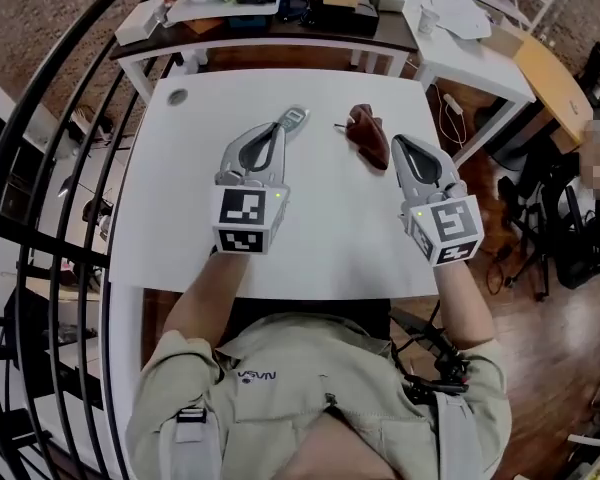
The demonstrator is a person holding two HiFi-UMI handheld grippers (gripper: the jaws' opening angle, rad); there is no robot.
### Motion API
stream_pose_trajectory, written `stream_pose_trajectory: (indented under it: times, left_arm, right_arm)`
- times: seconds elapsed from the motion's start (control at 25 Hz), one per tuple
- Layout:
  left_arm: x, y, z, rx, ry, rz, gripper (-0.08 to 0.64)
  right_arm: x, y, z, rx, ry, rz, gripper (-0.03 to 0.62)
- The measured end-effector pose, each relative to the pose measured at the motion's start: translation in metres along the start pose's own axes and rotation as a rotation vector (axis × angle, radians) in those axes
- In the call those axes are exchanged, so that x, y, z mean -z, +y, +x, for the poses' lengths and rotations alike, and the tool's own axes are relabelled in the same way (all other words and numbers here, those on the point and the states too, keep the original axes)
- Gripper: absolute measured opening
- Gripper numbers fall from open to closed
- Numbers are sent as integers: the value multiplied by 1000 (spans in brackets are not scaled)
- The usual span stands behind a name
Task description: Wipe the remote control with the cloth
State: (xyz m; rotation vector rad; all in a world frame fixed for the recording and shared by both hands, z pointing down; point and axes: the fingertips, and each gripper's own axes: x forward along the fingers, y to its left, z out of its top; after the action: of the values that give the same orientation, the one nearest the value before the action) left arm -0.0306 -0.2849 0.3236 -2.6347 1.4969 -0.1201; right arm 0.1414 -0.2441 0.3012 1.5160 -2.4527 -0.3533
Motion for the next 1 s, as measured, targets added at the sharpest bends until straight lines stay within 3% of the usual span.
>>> stream_pose_trajectory:
  times: [0.12, 0.24, 0.28, 0.36, 0.56, 0.8, 1.0]
  left_arm:
    - [24, 10, 27, 24, 82, -30, 124]
    - [41, 9, 46, 53, 131, 13, 166]
    - [48, 9, 51, 63, 153, 23, 190]
    - [65, 14, 63, 76, 201, 24, 218]
    - [115, 28, 97, 105, 343, -44, 327]
    - [144, 29, 119, 141, 455, -21, 354]
    - [156, 28, 125, 170, 541, -93, 388]
  right_arm:
    - [17, -1, 23, -66, 45, 7, 32]
    - [39, -7, 38, -112, 121, -1, 58]
    - [47, -11, 44, -120, 151, 3, 99]
    - [60, -23, 59, -115, 202, 37, 152]
    - [100, -48, 97, -63, 299, 133, 217]
    - [124, -33, 122, -86, 361, 124, 243]
    - [139, -24, 124, -116, 396, 151, 244]
